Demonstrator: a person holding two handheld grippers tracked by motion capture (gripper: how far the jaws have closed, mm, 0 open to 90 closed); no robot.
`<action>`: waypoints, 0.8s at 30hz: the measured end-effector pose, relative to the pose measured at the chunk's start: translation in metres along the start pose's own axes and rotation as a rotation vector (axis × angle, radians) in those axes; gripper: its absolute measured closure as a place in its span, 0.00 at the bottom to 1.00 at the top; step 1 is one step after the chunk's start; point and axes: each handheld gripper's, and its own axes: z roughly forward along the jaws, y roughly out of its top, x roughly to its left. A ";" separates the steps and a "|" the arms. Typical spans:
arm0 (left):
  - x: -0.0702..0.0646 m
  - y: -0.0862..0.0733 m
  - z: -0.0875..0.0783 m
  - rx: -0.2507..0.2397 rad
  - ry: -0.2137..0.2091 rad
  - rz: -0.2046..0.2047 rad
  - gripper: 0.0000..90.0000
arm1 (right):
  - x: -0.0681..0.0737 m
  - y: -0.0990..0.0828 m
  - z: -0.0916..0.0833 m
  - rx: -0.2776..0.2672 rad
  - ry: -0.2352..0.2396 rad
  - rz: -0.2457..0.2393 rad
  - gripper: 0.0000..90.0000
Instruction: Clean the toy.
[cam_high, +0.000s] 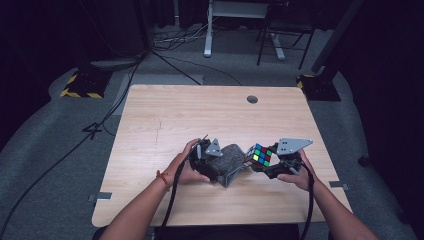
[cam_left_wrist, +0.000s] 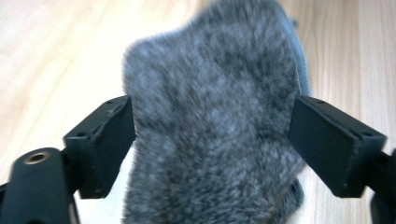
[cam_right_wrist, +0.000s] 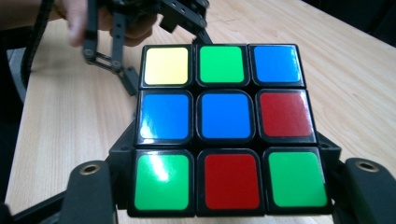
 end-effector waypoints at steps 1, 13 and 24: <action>-0.002 0.002 -0.004 -0.033 0.001 0.013 0.18 | 0.000 0.001 0.000 -0.004 0.001 0.004 0.38; -0.035 0.025 0.001 -0.152 -0.024 0.131 0.21 | 0.006 0.018 0.004 -0.041 0.033 0.031 0.37; -0.037 0.027 0.010 -0.192 -0.153 0.078 0.30 | 0.006 0.015 0.006 -0.015 0.033 0.017 0.37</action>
